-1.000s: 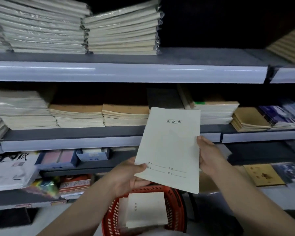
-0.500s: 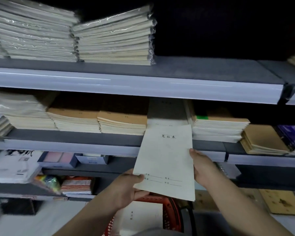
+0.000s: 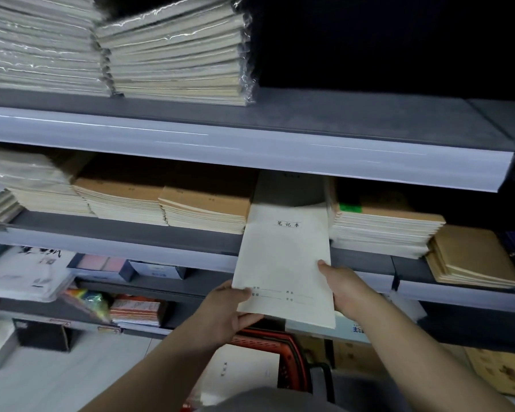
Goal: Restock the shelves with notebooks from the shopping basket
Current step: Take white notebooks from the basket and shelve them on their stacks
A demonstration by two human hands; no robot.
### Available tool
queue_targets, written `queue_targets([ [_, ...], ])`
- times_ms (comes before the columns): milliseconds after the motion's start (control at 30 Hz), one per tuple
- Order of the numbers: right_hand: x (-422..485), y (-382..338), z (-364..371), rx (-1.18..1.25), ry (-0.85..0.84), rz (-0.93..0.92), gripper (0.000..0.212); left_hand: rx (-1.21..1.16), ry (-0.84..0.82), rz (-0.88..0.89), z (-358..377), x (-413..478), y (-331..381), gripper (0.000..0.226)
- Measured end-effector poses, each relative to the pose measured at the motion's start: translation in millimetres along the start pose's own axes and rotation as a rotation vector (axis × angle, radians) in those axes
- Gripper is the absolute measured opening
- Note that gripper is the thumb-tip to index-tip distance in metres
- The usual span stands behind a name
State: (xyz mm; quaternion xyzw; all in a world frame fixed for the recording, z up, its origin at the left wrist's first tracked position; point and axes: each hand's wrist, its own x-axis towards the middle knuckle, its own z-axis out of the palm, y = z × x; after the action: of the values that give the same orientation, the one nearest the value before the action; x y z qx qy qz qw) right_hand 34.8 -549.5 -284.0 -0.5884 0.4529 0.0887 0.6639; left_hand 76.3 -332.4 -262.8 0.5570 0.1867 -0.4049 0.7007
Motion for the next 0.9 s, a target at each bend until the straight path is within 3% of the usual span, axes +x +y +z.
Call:
queue_targets([
  [233, 5.3, -10.2, -0.8, -0.329, 0.029, 0.092, 0.044, -0.025, 0.109, 0.015, 15.9, 9.1, 8.4, 0.022],
  [400, 6.5, -16.9, 6.3, -0.350, 0.106, 0.088, 0.038, 0.038, 0.147, 0.020, 20.2, 5.8, 11.8, 0.017],
  [600, 17.3, -17.4, 5.0, -0.462, 0.155, 0.009, 0.050, 0.055, 0.195, -0.003, 26.3, 2.7, 20.5, 0.019],
  [767, 20.6, -15.5, 0.7, -0.384, 0.117, 0.011, 0.038, 0.125, 0.155, -0.004, 25.3, -2.3, 25.0, 0.018],
  [900, 27.0, -19.3, 7.6, -0.186, 0.214, 0.035, 0.034, 0.265, 0.115, 0.039, 18.0, -7.9, 16.2, 0.015],
])
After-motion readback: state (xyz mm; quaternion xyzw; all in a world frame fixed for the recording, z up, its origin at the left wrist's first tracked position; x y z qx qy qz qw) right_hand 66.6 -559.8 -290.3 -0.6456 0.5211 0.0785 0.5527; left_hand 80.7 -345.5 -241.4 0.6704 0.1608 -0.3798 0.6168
